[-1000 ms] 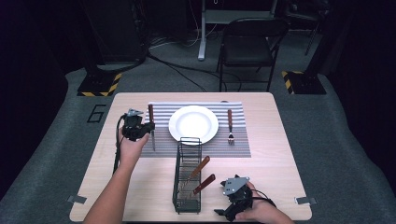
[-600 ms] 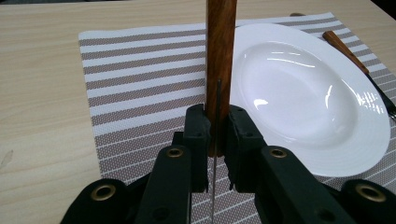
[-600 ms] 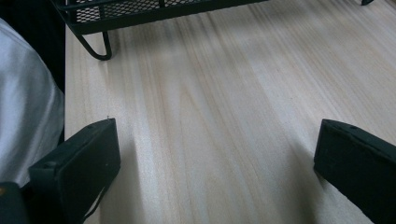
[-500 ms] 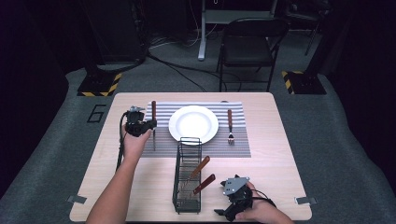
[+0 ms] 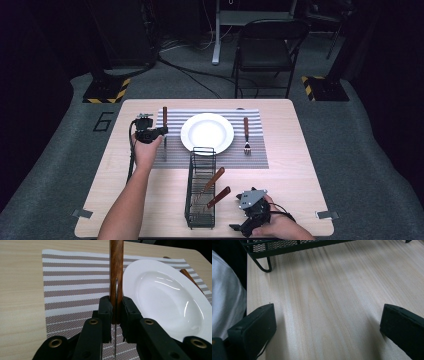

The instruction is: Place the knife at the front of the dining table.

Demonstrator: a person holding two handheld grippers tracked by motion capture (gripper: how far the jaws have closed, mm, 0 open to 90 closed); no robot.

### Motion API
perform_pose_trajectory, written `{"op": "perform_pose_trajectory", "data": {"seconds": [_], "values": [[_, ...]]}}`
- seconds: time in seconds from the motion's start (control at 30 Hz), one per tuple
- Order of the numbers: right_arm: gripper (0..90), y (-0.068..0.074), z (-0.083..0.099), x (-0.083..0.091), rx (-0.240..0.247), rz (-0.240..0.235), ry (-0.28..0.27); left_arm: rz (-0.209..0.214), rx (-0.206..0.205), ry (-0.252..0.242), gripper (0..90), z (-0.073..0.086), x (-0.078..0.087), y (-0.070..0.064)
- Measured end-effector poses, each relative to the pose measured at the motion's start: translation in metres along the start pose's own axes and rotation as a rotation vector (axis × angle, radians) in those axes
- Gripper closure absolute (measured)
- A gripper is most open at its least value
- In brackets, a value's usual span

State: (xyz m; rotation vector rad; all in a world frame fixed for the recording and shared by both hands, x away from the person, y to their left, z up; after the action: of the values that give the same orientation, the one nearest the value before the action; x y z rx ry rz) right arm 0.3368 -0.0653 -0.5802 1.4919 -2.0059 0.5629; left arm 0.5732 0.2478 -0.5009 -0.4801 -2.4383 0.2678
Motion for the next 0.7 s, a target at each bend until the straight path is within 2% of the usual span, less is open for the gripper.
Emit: {"op": "perform_pose_trajectory", "data": {"seconds": [0.3, 0.37, 0.57, 0.7], "values": [[0.0, 0.0, 0.0, 0.0, 0.002, -0.002, 0.0, -0.011, 0.053, -0.006, 79.0, 0.003, -0.012, 0.009], [0.0, 0.0, 0.0, 0.0, 0.002, -0.003, 0.0, -0.003, 0.079, -0.006, 79.1, 0.004, -0.015, 0.01], [0.0, 0.0, 0.0, 0.0, 0.0, 0.001, 0.0, -0.011, 0.088, -0.011, 79.2, 0.007, -0.024, 0.011], [0.0, 0.0, 0.0, 0.0, 0.001, -0.001, 0.0, -0.015, 0.111, -0.008, 79.1, 0.009, -0.028, 0.014]]}}
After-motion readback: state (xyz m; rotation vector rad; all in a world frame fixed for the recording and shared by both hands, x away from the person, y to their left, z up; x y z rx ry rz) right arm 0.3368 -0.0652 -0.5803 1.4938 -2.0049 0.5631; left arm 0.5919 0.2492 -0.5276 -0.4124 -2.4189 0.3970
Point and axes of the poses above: each handheld gripper's, and its own axes: x roughly backward along the jaws, z roughly out of its underside, y roughly to its left, the point moved 7 cm from there along -x, roughly forward along the jaws, and after that the axes turned 4 degrees about -y, right-handed, at the moved point
